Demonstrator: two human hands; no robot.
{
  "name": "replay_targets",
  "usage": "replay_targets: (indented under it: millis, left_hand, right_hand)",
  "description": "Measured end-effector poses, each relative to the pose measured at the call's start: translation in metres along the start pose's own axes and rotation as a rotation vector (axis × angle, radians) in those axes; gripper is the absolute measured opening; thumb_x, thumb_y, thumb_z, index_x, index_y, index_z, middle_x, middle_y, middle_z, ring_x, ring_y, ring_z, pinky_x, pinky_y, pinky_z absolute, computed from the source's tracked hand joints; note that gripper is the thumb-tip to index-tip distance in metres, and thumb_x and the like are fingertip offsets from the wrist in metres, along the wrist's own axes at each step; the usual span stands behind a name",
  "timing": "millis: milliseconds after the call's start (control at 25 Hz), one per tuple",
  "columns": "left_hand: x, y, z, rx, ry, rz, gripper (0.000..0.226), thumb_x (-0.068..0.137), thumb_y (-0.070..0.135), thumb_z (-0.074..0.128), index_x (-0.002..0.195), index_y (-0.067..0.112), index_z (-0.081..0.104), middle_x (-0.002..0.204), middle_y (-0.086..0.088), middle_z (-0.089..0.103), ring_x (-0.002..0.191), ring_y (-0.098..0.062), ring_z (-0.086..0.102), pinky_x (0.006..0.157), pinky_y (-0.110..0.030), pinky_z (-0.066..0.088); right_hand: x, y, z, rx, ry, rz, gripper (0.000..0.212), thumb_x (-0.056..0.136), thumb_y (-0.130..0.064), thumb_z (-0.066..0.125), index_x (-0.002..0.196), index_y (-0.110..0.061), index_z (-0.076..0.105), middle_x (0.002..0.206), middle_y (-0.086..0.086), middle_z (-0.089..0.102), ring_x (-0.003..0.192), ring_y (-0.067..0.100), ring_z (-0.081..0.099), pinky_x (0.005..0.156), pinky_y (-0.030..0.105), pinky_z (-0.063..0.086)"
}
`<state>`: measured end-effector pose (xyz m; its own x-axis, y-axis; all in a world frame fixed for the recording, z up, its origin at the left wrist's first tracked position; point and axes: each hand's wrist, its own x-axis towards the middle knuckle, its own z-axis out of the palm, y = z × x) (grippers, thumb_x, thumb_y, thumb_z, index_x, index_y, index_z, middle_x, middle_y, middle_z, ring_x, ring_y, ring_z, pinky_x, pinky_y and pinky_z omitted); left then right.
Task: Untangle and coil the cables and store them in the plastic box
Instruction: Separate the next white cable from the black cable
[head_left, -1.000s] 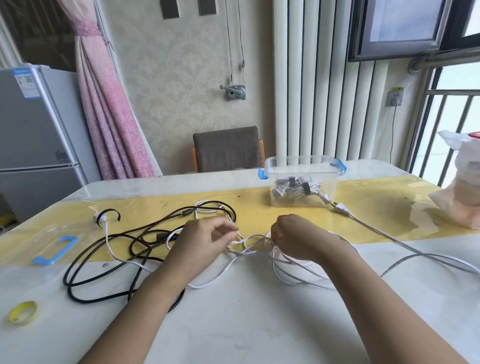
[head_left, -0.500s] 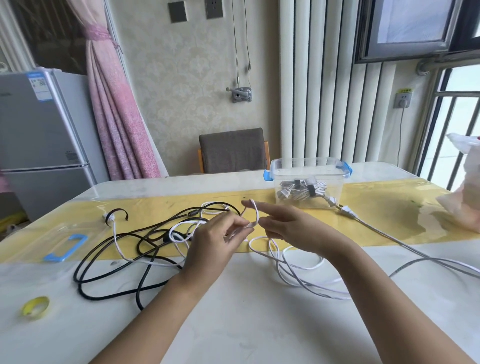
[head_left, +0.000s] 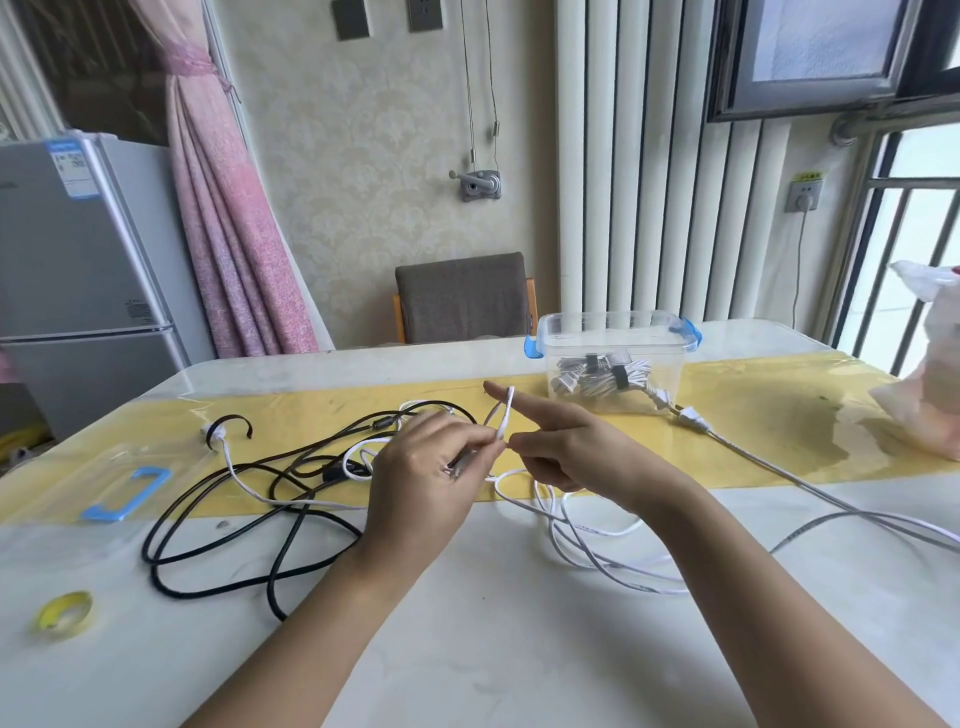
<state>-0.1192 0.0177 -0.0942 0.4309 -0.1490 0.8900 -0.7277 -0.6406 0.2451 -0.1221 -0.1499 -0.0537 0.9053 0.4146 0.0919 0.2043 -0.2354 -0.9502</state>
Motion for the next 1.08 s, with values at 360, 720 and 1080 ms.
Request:
replay_targets:
  millis: [360, 720, 1080]
  left_hand:
    - [0.027, -0.011, -0.026, -1.116, 0.293, -0.947, 0.031, 0.095, 0.017, 0.047, 0.064, 0.014, 0.045, 0.048, 0.007, 0.041, 0.047, -0.010, 0.045, 0.057, -0.021, 0.048]
    - [0.038, -0.059, -0.088, -1.437, 0.545, -0.810, 0.010, 0.069, 0.021, 0.067, 0.074, 0.015, 0.062, 0.059, 0.009, 0.047, 0.044, -0.002, 0.039, 0.043, -0.013, 0.032]
    - [0.033, -0.050, -0.070, -1.407, 0.350, -0.908, 0.035, 0.096, 0.015, 0.043, 0.082, 0.011, 0.074, 0.098, -0.006, 0.071, 0.087, -0.011, 0.070, 0.074, -0.022, 0.057]
  right_hand:
    - [0.002, 0.005, 0.000, -0.020, -0.088, -0.035, 0.054, 0.098, -0.006, 0.043, 0.143, -0.034, 0.035, 0.048, -0.006, 0.033, 0.043, 0.008, 0.026, 0.042, 0.017, 0.024]
    - [-0.003, 0.005, -0.045, 0.013, 0.235, -0.249, 0.032, 0.098, -0.003, 0.041, 0.120, -0.017, 0.060, 0.047, -0.011, 0.030, 0.045, 0.007, 0.025, 0.044, 0.014, 0.023]
    - [0.007, 0.028, -0.032, -0.813, 0.140, 0.158, 0.041, 0.083, 0.006, 0.037, 0.089, -0.021, 0.067, 0.064, -0.009, 0.059, 0.053, 0.005, 0.050, 0.048, 0.018, 0.038]
